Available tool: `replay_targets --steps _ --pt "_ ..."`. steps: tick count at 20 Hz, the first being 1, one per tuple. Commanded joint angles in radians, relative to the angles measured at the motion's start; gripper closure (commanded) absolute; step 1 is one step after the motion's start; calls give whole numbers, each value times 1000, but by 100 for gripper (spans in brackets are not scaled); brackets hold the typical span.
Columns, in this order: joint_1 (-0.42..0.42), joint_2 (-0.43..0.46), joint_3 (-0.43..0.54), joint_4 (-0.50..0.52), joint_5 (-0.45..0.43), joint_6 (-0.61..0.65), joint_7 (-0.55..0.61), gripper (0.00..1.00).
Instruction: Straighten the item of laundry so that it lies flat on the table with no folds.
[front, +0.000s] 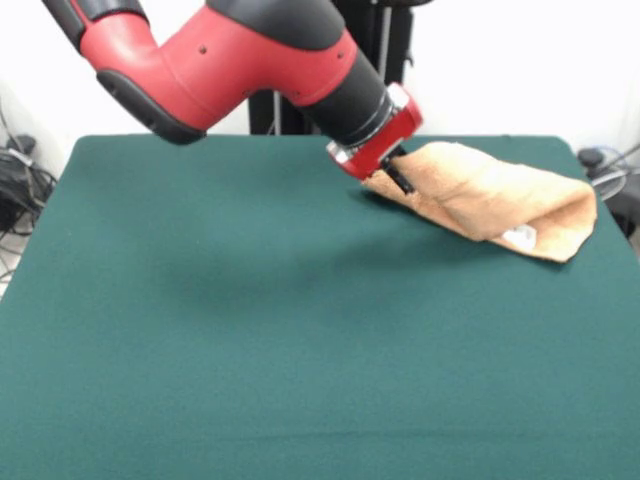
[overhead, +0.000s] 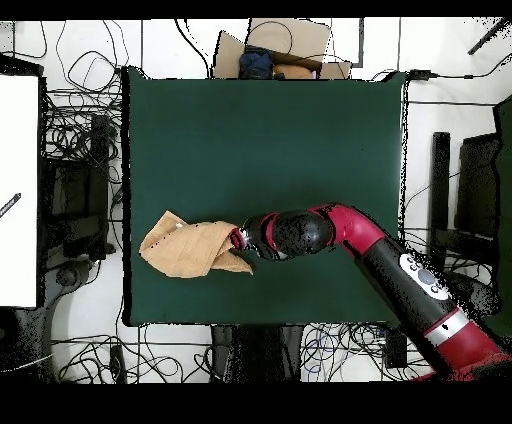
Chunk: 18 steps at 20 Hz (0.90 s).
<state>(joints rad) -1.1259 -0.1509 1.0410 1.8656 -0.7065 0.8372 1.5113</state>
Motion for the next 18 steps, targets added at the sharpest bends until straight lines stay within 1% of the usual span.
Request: replay_targets --steps 1,3,8,12,18 --pt "27 76 -103 -177 25 87 -205 100" --pt "28 84 -110 -192 29 93 -224 100" --pt "30 77 -113 -191 41 102 -229 100" --pt "34 76 -117 -196 26 98 -240 100" --pt "43 52 -114 -175 17 69 -199 100"
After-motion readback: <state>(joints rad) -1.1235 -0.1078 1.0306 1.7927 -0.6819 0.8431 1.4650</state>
